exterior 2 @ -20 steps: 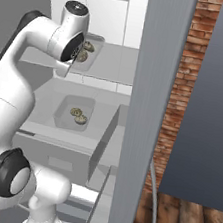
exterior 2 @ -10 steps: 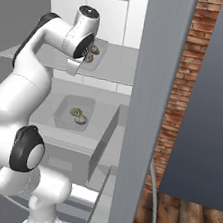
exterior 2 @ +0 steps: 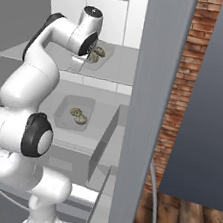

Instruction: Place two dumplings into each of the tupperware containers and then place the containers in the fridge.

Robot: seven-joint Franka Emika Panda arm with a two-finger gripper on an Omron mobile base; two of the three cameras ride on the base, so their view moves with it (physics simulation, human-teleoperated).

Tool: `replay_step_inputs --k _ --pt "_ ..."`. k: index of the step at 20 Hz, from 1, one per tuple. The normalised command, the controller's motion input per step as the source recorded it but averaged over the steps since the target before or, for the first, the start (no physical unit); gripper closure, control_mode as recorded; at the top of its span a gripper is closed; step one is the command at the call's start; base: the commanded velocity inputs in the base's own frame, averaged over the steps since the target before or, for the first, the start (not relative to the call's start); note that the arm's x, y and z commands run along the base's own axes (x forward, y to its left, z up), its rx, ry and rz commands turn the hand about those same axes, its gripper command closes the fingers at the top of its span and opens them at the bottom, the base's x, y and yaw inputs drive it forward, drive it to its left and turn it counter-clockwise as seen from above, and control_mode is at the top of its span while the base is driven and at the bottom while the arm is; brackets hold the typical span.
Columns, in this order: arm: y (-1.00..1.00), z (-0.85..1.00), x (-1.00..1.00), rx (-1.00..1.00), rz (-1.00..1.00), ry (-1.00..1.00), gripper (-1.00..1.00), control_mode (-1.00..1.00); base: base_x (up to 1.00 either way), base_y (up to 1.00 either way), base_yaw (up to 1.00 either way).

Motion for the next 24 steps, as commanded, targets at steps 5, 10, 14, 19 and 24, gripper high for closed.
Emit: replay_step_inputs --k 5,10,14,19,24 --pt "0.0 -0.01 0.41 0.0 0.0 0.01 1.0 -1.0 0.0 0.0 0.0" --pt "0.0 0.0 0.19 0.0 0.0 0.02 1.0 -1.0 0.0 0.0 0.0" --pt "0.0 0.0 0.0 0.0 0.0 0.0 -1.0 -1.0 0.0 0.0 0.0" --pt "0.0 0.0 0.0 0.0 0.0 0.0 -1.0 -1.0 0.0 0.0 0.0" --pt "0.0 0.0 -0.01 0.0 0.0 -0.06 -1.0 -1.0 0.0 0.0 0.0"
